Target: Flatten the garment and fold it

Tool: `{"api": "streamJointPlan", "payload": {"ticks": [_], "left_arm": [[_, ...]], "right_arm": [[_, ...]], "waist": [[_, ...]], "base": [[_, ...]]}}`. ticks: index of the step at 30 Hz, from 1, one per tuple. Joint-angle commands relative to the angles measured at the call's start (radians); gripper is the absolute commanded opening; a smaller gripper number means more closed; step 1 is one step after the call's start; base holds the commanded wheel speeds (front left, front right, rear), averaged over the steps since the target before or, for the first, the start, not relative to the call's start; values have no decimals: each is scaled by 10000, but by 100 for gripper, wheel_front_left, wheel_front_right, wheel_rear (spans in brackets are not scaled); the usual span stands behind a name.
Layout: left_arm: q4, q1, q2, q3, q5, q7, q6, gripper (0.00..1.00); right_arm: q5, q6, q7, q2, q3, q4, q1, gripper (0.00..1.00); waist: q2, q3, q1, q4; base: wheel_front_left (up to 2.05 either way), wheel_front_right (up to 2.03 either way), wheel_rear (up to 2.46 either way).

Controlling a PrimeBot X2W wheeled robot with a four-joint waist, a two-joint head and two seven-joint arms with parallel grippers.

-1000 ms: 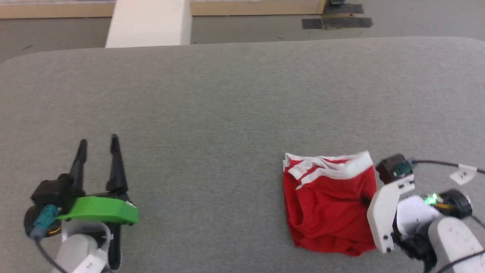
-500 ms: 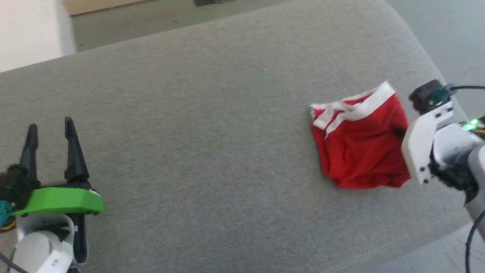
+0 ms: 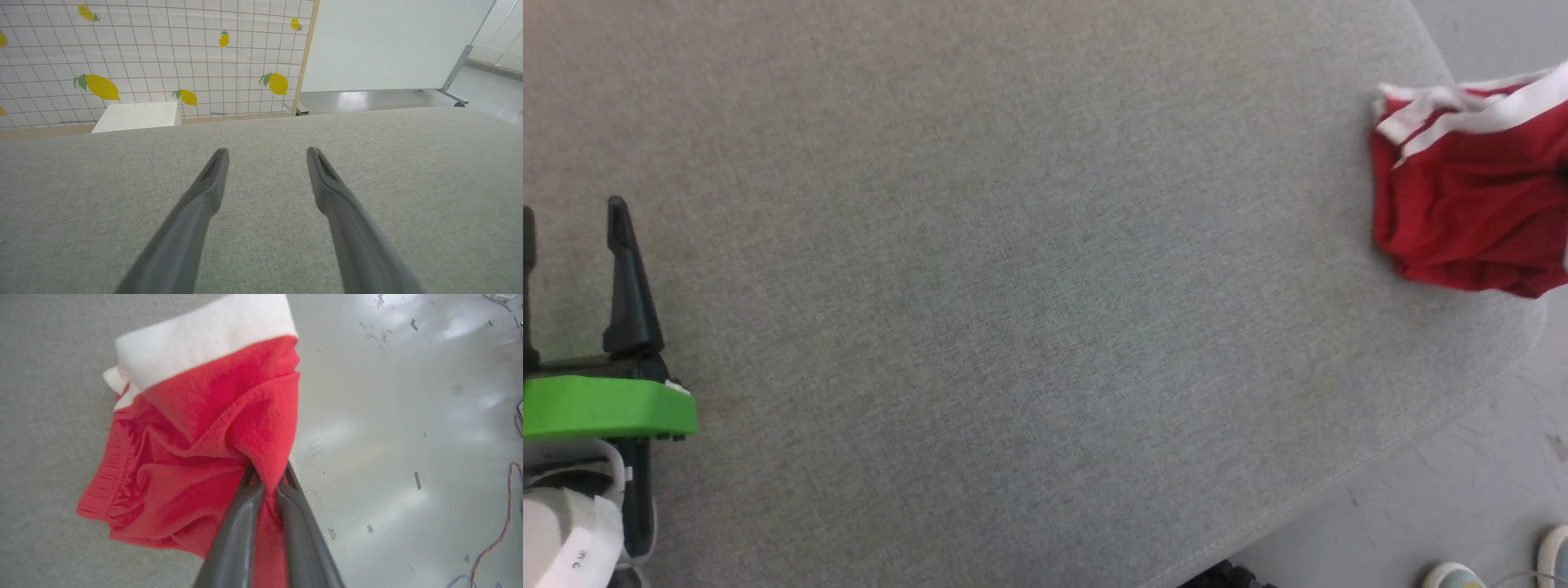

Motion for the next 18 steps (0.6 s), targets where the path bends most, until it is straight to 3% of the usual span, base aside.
{"api": "streamJointPlan", "payload": {"ticks": [1, 4, 5, 6, 13, 18], "left_arm": [[-187, 111, 160, 104, 85, 75, 62, 100], [-473, 156, 242, 201, 72, 199, 110, 100], [-542, 174, 258, 225, 66, 234, 129, 100], [-580, 185, 260, 237, 54, 249, 142, 100], [-333, 132, 56, 89, -89, 12, 168, 100], [431, 105, -418, -185, -306, -632, 141, 100]], "right_arm": [[-227, -19, -229, 143, -321, 209, -314, 0], [-730, -19, -587, 332, -866, 561, -563, 0], [-925, -19, -750, 439, -1172, 702, -649, 15], [-1120, -19, -826, 521, -1341, 809, -698, 100], [-2109, -19, -1426, 774, -2058, 785, -946, 100], [-2047, -19, -2142, 457, -1430, -411, -1026, 100]], "waist": [[0, 764, 0, 23], [0, 1011, 0, 112], [0, 1078, 0, 143], [0, 1111, 0, 165], [0, 864, 0, 438], [0, -119, 0, 892]], "base": [[0, 0, 0], [0, 0, 0], [0, 0, 0], [0, 0, 0], [0, 0, 0], [0, 0, 0]]}}
